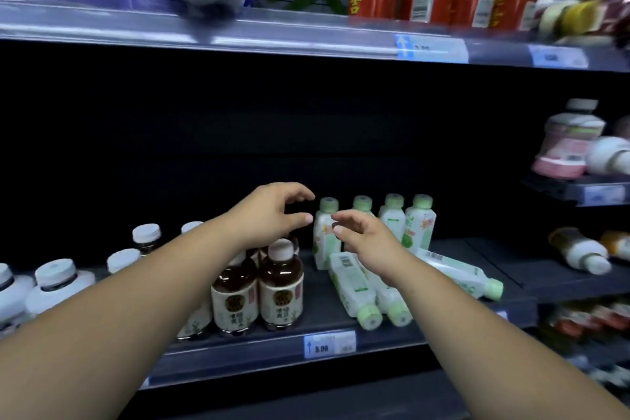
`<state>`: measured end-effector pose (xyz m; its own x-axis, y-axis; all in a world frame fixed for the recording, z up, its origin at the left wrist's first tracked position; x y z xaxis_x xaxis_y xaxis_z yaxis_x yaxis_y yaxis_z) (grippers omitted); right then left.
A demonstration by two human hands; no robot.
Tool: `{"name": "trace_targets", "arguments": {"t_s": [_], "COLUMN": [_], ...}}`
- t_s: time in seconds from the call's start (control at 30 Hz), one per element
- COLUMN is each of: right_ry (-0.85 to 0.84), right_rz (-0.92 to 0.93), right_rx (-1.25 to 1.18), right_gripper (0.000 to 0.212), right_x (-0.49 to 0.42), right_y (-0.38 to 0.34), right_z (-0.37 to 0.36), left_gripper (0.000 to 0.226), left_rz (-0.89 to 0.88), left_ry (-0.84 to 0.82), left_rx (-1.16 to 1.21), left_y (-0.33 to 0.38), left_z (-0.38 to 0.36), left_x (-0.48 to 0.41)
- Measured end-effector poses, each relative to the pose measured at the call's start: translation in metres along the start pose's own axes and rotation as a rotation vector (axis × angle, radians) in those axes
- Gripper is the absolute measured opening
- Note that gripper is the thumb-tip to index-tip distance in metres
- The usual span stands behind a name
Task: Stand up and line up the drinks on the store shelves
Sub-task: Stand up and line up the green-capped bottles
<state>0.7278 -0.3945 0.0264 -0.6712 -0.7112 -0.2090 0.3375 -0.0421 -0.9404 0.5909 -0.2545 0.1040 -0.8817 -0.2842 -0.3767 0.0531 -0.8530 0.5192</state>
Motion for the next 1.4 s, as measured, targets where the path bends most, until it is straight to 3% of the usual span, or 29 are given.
{"name": "trace_targets", "arguments": {"t_s": [0.3, 0.53, 0.9, 1.07, 1.23, 1.4], "right_ry": [0.098, 0.144, 0.161, 0.143, 0.045, -0.034], "right_rz": [-0.062, -0.075, -0.099, -0.031, 0.063, 0.081], "right_rx": [0.042, 0.059, 0.055, 0.057, 0.095, 0.152], "right_gripper": [0.022, 0.025, 0.029, 0.031, 0.037, 0.060], "right_x": [0.051, 0.040, -0.008, -0.036, -0.071, -0.097], "right_y": [0.024, 0.023, 0.042, 0.044, 0.044, 0.053], "right_z": [0.066, 0.074, 0.059, 0.074, 0.089, 0.091], "left_gripper": [0.040, 0.028, 0.031, 0.029, 0.042, 0.050], "left_rz": [-0.031, 0.052, 0.100, 0.158, 0.254, 0.327], "left_ry": [-0.093, -0.072, -0.024, 0.004, 0.067, 0.082], "left_rx": [-0.014, 0.051, 0.088, 0.028, -0.002, -0.053], "left_y": [0.037, 0.009, -0.023, -0.023, -0.019, -0.026], "left_z": [-0.069, -0.059, -0.052, -0.052, -0.061, -0.078], "left_x": [-0.003, -0.029, -0.049, -0.065, -0.080, -0.090]}}
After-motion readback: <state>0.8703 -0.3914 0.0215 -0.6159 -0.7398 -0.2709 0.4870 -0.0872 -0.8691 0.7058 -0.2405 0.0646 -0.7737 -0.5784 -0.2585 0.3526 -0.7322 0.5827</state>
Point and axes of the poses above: each hand's wrist, its own x-axis away from the middle knuckle, its own z-axis out of the back of the hand, y = z × x, the point moved 5 cm from there along -x, towards the middle knuckle, and after that the axes turned 2 degrees about y, right-handed, at the moved point
